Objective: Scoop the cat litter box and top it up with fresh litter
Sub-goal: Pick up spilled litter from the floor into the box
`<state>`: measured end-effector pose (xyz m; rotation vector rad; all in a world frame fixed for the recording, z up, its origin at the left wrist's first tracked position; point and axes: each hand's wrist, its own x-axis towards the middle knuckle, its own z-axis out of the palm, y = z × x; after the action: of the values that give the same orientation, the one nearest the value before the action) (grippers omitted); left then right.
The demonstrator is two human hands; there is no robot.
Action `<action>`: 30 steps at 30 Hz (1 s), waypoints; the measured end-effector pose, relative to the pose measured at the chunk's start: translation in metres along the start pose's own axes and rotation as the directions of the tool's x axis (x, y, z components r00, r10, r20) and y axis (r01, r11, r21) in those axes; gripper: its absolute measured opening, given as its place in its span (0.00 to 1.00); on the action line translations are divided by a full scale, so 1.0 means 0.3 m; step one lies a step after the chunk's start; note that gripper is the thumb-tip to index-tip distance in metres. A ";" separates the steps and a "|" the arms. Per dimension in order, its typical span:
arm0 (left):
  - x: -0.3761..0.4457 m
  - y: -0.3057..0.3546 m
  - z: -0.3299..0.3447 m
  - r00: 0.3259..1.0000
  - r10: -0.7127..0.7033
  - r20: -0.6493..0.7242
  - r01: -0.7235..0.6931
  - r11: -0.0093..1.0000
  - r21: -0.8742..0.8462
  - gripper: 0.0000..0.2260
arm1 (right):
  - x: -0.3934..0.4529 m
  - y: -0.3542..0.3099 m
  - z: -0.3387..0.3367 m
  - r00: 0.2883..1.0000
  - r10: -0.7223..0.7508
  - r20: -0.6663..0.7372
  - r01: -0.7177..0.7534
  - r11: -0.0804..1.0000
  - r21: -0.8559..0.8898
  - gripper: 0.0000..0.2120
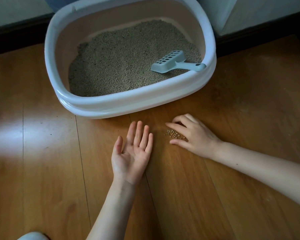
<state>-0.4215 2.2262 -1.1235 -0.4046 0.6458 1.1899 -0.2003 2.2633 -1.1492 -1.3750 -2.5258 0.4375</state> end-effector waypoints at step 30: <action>0.023 -0.059 0.053 1.000 0.006 -0.004 -0.006 1.000 0.023 0.19 | 0.033 -0.158 -0.104 0.983 0.075 -0.168 -0.026 0.961 0.274 0.09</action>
<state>-0.3993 2.2349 -1.1166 -0.3862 0.6640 1.1870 -0.2317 2.2518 -1.1023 -1.3131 -2.1976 0.6164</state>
